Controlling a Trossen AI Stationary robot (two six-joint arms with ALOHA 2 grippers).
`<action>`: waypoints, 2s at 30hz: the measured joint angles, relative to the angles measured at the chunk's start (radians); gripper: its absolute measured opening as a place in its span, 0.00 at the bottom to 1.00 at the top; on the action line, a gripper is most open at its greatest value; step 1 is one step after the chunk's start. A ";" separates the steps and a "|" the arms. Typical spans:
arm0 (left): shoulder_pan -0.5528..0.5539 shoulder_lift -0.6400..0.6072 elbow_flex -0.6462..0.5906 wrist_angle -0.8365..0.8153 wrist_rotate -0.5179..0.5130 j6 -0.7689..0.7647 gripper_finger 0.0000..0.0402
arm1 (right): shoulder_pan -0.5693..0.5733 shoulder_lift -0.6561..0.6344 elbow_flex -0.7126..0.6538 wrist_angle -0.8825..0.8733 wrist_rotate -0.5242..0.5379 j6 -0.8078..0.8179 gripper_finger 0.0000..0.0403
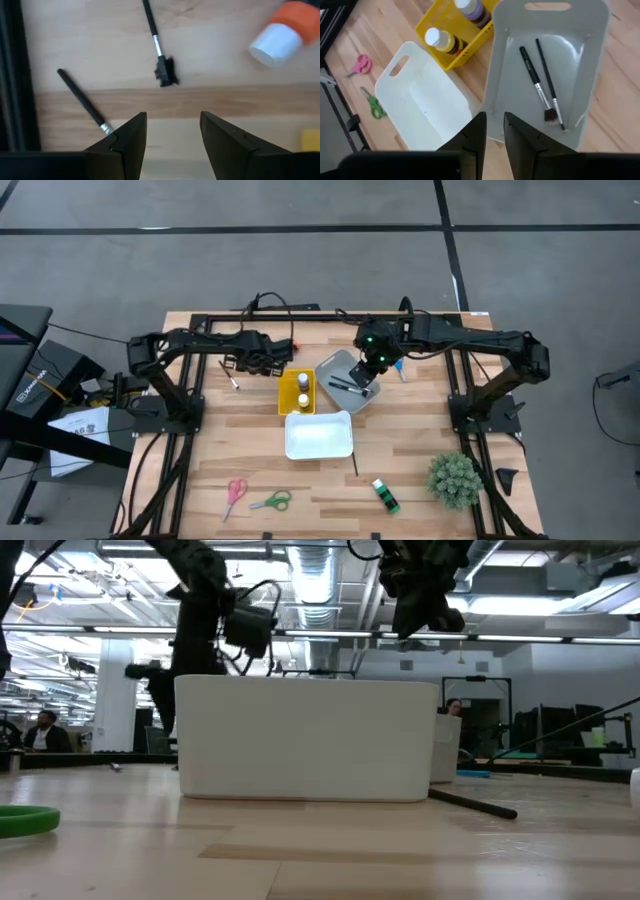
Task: Pick & Place Paint Supplies
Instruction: Put the eye groomer brush into the gray bin
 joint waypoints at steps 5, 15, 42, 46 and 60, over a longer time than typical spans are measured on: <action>0.050 -0.072 -0.109 0.141 0.018 -0.007 0.44 | 0.014 0.000 0.000 0.009 0.004 0.025 0.16; 0.141 -0.098 -0.184 0.324 0.043 0.032 0.33 | 0.015 0.000 0.000 0.010 0.006 0.075 0.16; 0.145 0.009 -0.224 0.429 0.045 0.049 0.33 | 0.019 0.001 0.000 0.010 0.007 0.097 0.16; 0.146 0.023 -0.224 0.431 0.041 0.038 0.33 | 0.019 0.001 0.000 0.009 0.007 0.097 0.16; 0.149 0.026 -0.226 0.434 0.006 0.000 0.14 | 0.025 0.001 0.000 0.008 0.008 0.097 0.16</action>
